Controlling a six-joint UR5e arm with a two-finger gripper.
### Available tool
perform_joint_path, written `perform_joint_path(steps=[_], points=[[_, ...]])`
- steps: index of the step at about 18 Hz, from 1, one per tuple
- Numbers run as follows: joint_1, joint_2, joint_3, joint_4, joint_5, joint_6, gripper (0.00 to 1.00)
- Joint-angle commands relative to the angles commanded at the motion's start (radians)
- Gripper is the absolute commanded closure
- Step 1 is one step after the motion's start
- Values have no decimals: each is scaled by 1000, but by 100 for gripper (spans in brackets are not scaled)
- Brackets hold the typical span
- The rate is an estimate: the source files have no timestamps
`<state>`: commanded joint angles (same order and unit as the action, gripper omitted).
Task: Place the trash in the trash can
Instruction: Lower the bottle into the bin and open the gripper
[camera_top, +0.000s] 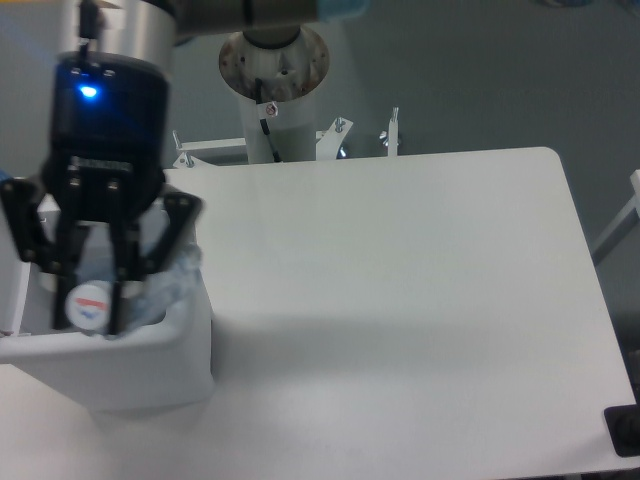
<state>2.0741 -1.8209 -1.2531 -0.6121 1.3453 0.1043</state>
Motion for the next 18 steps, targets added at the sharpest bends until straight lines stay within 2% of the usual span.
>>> perform_joint_path(steps=[2,9,18], points=[[-34,6,-11,0,0,-23,66],[-45,2,-81,0,0,-31,66],[-49,-11,-140,0,0,-26,66]])
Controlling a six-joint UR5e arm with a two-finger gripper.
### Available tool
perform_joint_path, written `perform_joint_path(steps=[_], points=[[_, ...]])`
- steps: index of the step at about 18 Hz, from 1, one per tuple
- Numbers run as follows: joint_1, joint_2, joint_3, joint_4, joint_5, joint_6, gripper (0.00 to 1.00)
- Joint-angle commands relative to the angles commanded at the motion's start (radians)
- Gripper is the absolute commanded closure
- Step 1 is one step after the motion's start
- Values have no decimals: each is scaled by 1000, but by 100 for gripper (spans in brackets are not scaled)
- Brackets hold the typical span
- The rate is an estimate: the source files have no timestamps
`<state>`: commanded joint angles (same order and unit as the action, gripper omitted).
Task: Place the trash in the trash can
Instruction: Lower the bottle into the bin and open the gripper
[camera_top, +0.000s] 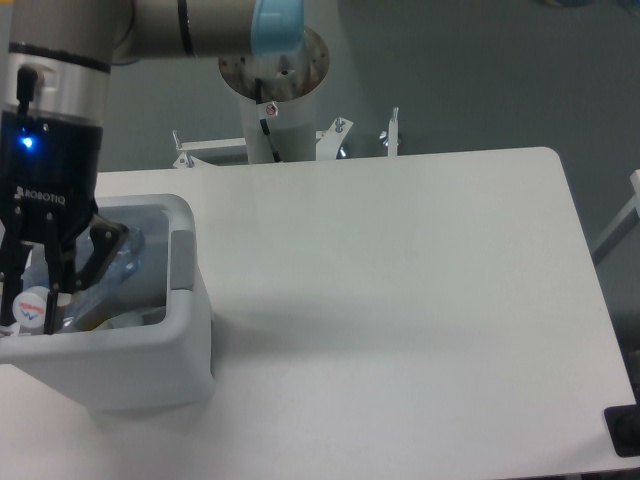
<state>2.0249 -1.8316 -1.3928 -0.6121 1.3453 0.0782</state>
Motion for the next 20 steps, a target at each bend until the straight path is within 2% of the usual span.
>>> perform_joint_path(steps=[14,17,18,19,20], points=[[-51,-21,-51,0,2,29,63],[-54,-15,-72,2,3,28,58],[-54,-14,-72,0,5,28,54],[-54,-12,-71,2,3,28,40],[-54,-11,-68,2,3,28,21]])
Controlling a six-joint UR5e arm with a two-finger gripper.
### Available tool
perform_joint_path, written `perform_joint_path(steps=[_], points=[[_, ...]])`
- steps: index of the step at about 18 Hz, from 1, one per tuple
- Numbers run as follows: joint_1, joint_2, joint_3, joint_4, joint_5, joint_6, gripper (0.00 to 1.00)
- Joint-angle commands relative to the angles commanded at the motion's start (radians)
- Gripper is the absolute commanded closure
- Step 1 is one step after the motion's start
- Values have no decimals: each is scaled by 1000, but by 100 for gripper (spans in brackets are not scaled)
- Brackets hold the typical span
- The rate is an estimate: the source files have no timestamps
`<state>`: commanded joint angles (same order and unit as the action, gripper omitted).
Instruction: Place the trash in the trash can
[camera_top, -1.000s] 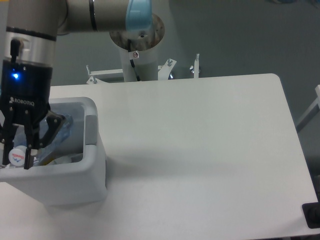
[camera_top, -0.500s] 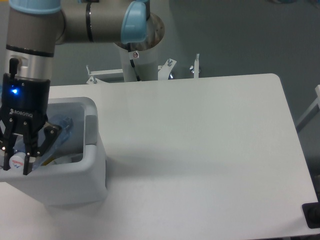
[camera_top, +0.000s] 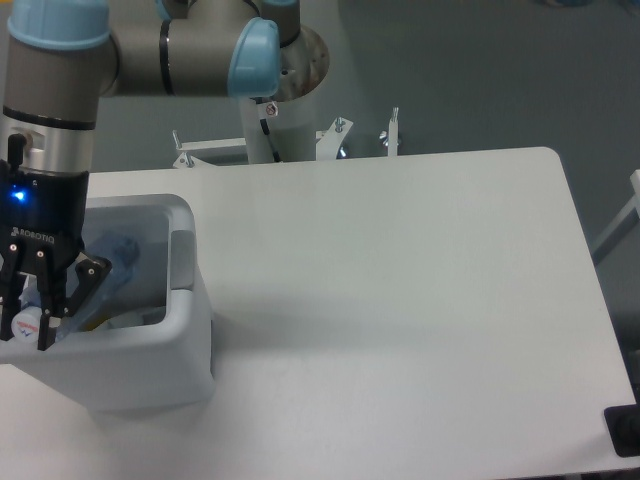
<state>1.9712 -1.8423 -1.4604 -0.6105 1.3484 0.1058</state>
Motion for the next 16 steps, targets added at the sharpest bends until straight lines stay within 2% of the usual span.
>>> perform_joint_path(steps=[1,3,9,16], points=[[0,0,2,-2,2,0,8],[2,6,2,-2,3,0,0],[27,15,11,-3,3,23,0],[199,11,18,-6,74,135,0]])
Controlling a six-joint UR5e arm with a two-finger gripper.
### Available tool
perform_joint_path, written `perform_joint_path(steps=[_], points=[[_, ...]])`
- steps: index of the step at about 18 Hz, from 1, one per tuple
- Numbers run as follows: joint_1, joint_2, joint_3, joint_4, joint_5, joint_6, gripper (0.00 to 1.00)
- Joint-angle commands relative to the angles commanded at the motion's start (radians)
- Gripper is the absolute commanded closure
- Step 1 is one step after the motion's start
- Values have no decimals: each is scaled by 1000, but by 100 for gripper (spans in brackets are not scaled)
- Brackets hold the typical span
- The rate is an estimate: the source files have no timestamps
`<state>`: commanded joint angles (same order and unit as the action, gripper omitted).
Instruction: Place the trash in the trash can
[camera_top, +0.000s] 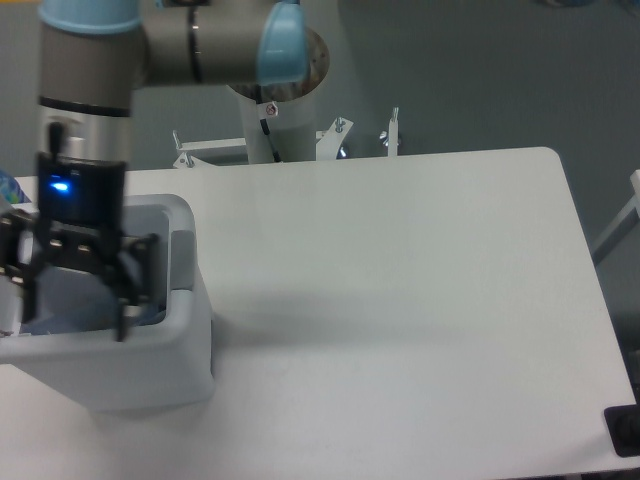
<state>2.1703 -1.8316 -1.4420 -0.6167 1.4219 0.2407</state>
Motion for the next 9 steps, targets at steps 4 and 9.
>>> perform_joint_path(steps=[4,9], points=[[100,-5,11,-2,11,14,0],[180,-2,11,-38,60,185,0]])
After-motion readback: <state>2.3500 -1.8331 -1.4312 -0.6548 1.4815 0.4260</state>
